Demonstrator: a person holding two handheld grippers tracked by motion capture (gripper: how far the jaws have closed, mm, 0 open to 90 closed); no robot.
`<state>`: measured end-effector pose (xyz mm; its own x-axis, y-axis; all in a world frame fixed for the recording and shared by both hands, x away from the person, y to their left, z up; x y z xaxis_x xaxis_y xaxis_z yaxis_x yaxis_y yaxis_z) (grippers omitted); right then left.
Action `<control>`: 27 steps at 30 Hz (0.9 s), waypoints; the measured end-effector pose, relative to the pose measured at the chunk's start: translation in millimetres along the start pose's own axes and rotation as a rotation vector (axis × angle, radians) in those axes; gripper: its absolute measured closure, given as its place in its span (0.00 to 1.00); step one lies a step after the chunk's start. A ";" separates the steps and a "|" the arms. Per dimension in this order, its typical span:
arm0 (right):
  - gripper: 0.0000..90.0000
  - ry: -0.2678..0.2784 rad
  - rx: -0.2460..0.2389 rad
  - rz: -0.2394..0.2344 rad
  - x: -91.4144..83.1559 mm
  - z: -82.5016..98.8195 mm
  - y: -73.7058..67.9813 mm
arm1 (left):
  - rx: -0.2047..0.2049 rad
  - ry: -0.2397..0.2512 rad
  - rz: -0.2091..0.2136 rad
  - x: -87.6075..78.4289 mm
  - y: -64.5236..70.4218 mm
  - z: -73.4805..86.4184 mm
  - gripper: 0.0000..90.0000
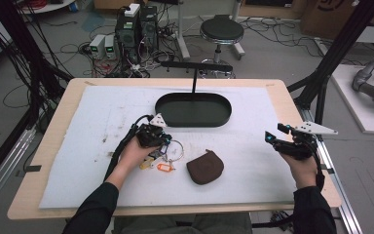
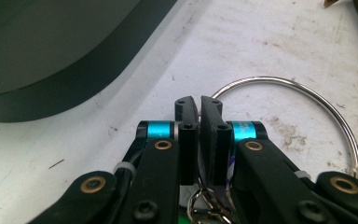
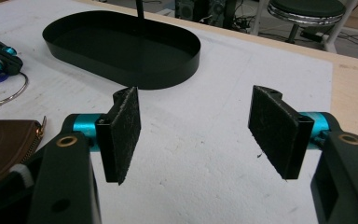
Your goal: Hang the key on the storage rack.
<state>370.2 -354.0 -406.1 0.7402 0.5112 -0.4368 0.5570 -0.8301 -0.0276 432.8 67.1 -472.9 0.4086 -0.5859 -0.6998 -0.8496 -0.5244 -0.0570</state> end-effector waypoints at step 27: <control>0.39 -0.001 0.002 -0.005 4.4 -3.0 -1.8 | 0.028 0.254 0.199 -64.9 30.8 -17.0 0.94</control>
<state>373.6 -349.5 -405.2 0.7371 0.5153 -0.4372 0.5598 -0.8280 -0.0320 385.8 78.4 -417.1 0.3006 -0.8129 -0.4988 -0.9286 -0.3689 0.0416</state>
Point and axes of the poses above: each handheld gripper's, and its own axes: x roughly forward along the jaws, z roughly out of its underside, y roughly to its right, the point moved 5 cm from there along x, roughly forward along the jaws, and after that the axes turned 3 degrees about -z, right-handed, at the moved point
